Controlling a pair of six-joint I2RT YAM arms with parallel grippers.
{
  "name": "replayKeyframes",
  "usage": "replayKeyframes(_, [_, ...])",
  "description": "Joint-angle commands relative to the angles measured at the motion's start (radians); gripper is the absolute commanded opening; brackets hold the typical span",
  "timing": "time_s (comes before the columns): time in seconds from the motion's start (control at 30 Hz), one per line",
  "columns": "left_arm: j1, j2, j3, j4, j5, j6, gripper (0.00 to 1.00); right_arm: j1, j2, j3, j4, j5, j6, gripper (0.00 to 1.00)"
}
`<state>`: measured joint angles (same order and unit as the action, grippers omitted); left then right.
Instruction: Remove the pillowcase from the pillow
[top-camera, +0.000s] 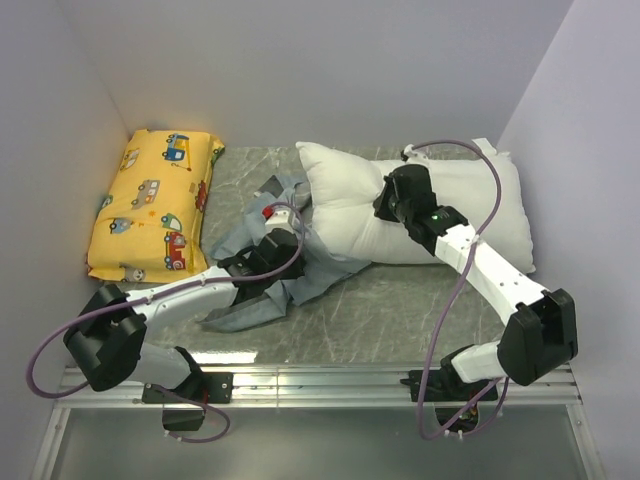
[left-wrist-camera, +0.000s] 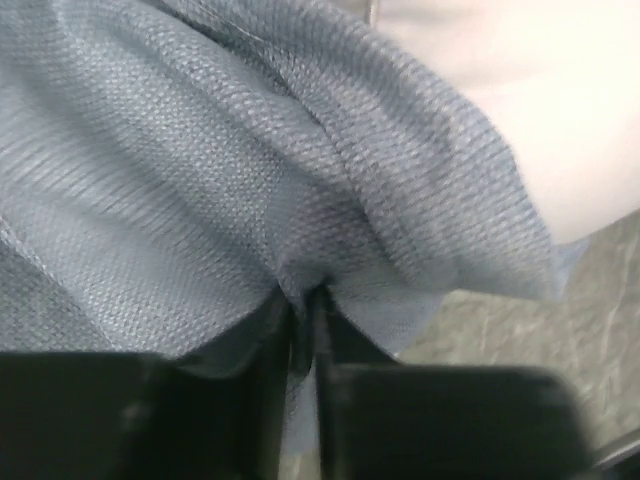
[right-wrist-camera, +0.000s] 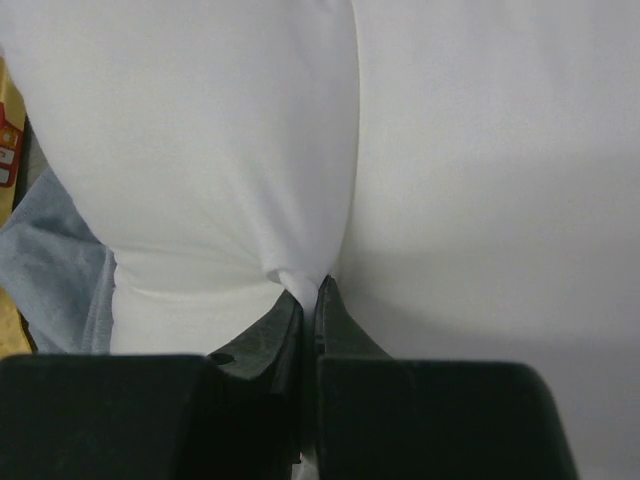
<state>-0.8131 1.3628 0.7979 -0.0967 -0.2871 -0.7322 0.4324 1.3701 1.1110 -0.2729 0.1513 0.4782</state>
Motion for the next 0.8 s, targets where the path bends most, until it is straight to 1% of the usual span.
replayKeyframes(0.0, [0.000, 0.005, -0.032, 0.014, -0.098, -0.022, 0.07, -0.001, -0.014, 0.108, 0.021, 0.068, -0.010, 0.00])
replayKeyframes(0.03, [0.002, 0.007, -0.034, 0.003, -0.127, -0.027, 0.01, -0.001, -0.013, 0.119, 0.015, 0.073, -0.016, 0.00])
replayKeyframes(0.13, [0.017, 0.002, -0.039, -0.038, -0.168, -0.048, 0.00, -0.004, -0.006, 0.168, -0.023, 0.108, -0.032, 0.00])
replayKeyframes(0.17, [0.043, -0.004, -0.043, -0.044, -0.175, -0.062, 0.01, -0.010, -0.006, 0.194, -0.035, 0.119, -0.035, 0.00])
replayKeyframes(0.27, [0.097, -0.030, -0.098, -0.020, -0.121, -0.082, 0.00, -0.047, -0.011, 0.231, -0.068, 0.111, -0.039, 0.00])
replayKeyframes(0.3, [0.132, -0.037, -0.138, -0.005, -0.103, -0.087, 0.00, -0.069, -0.012, 0.255, -0.083, 0.108, -0.039, 0.00])
replayKeyframes(0.37, [0.159, -0.045, -0.170, 0.032, -0.069, -0.104, 0.00, -0.086, -0.012, 0.300, -0.098, 0.100, -0.047, 0.00])
replayKeyframes(0.5, [0.163, -0.022, -0.218, 0.058, -0.069, -0.122, 0.00, -0.110, -0.019, 0.357, -0.129, 0.077, -0.052, 0.00])
replayKeyframes(0.6, [0.169, -0.004, -0.235, 0.091, -0.038, -0.137, 0.00, -0.112, -0.028, 0.389, -0.143, 0.039, -0.046, 0.00])
replayKeyframes(0.67, [0.169, 0.001, -0.236, 0.153, -0.005, -0.125, 0.00, -0.097, -0.032, 0.388, -0.137, -0.016, -0.035, 0.00])
replayKeyframes(0.73, [0.169, 0.001, -0.218, 0.187, 0.012, -0.115, 0.10, -0.063, -0.022, 0.386, -0.126, -0.009, -0.026, 0.00])
replayKeyframes(0.77, [0.169, -0.004, -0.204, 0.186, 0.012, -0.102, 0.22, -0.017, -0.013, 0.392, -0.127, 0.031, -0.029, 0.00])
